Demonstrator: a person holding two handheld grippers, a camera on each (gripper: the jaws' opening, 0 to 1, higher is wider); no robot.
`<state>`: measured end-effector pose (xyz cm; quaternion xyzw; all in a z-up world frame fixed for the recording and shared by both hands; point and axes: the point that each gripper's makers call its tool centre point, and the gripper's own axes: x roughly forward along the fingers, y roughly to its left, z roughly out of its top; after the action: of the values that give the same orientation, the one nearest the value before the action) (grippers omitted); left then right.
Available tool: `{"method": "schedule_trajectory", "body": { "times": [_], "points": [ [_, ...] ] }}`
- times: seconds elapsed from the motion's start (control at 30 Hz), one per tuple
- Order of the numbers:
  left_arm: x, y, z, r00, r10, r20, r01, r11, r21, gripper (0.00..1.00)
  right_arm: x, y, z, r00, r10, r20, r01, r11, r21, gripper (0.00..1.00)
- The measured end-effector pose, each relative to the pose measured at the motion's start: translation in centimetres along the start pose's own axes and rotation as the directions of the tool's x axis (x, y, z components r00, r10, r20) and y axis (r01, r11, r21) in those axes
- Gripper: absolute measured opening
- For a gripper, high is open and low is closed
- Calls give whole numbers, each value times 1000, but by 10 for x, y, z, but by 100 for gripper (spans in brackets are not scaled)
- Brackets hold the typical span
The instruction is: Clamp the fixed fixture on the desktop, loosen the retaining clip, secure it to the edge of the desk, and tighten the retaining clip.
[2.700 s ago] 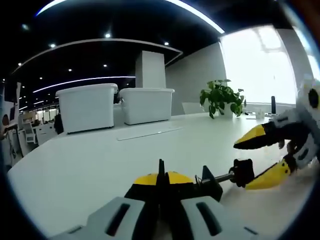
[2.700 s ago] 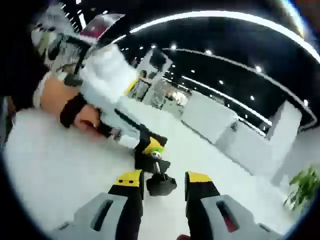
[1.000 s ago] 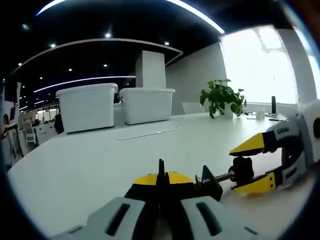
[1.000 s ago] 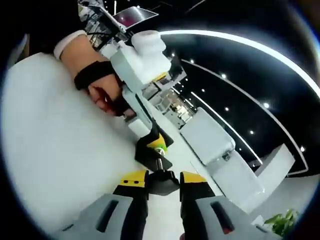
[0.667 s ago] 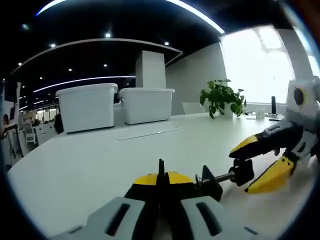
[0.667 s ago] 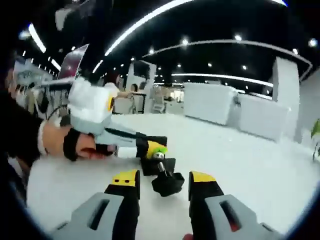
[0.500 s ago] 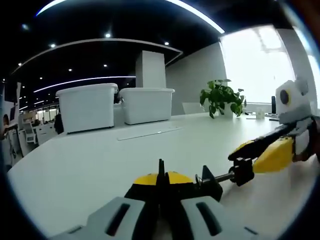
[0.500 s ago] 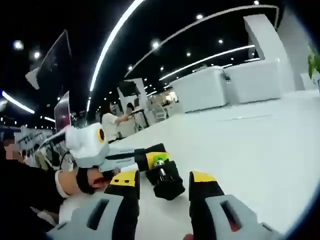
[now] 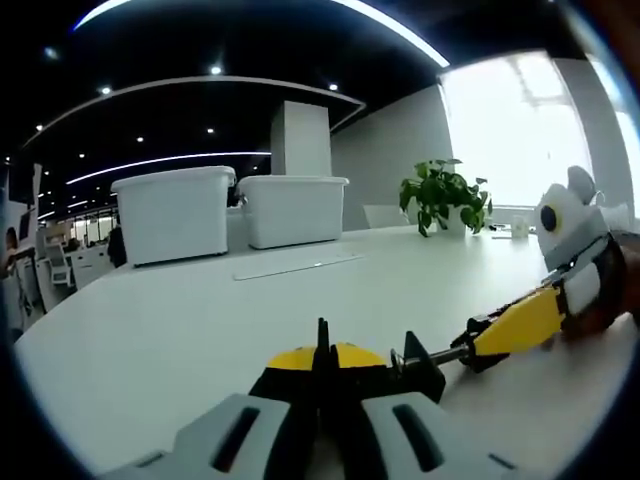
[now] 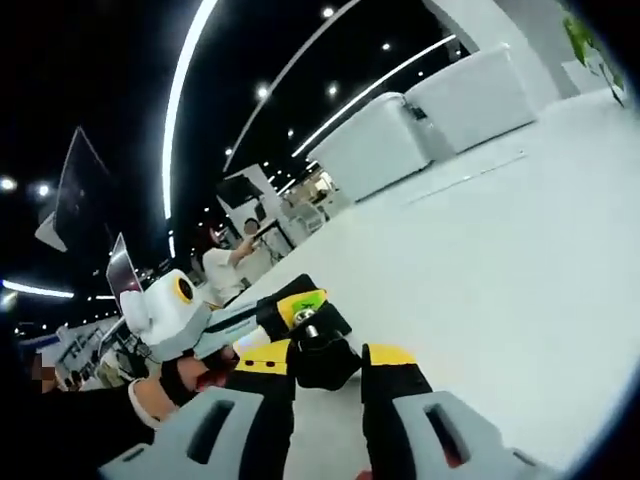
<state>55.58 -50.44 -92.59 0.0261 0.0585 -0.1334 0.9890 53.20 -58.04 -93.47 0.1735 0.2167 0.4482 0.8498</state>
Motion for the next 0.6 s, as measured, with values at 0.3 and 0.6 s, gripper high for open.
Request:
{"method": "schedule_trajectory", "body": {
  "times": [0.3,0.6],
  "points": [
    [1,0,0,1000,3,-1,-3,1000,-4,4,-1,7,3,999,-29,30,38,913,-406,21],
    [1,0,0,1000,4,-1,-4,1000,-5,4,-3,17,4,994,-51,97,108,615,-781,21]
  ]
}}
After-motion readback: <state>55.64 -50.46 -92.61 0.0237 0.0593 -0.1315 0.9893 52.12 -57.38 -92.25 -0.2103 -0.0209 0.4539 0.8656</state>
